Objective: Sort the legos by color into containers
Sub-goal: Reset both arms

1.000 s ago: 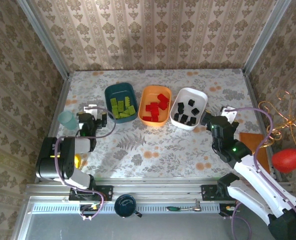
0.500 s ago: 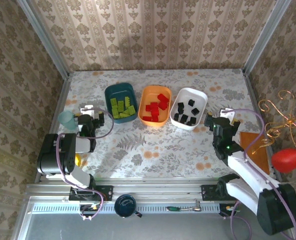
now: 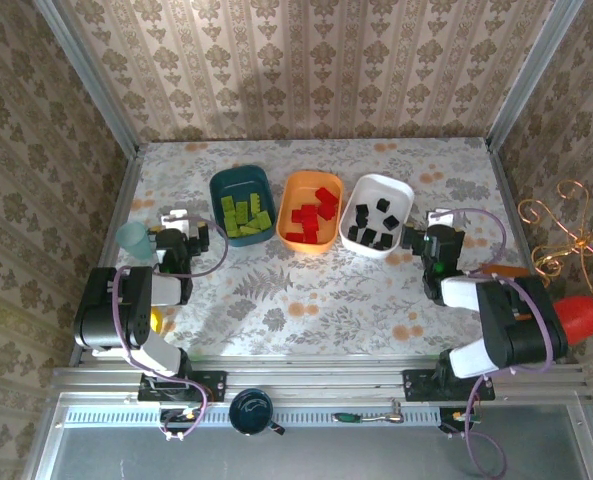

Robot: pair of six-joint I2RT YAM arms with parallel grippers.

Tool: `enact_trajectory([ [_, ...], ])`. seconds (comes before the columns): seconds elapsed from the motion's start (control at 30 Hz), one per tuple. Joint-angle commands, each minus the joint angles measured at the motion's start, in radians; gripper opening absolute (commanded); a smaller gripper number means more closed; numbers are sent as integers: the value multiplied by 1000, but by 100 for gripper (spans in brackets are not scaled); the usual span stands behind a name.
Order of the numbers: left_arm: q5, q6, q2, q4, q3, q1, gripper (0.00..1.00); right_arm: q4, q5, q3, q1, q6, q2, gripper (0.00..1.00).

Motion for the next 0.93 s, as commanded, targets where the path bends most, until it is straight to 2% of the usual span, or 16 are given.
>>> enact_trajectory([
  [0.0,12,-9,-1,26,-5,4,100,144,-64,1,-17,-22,54,100],
  [0.9,11,-6,1,26,-4,1,100,148,-24,-8,-20,-1,46,100],
])
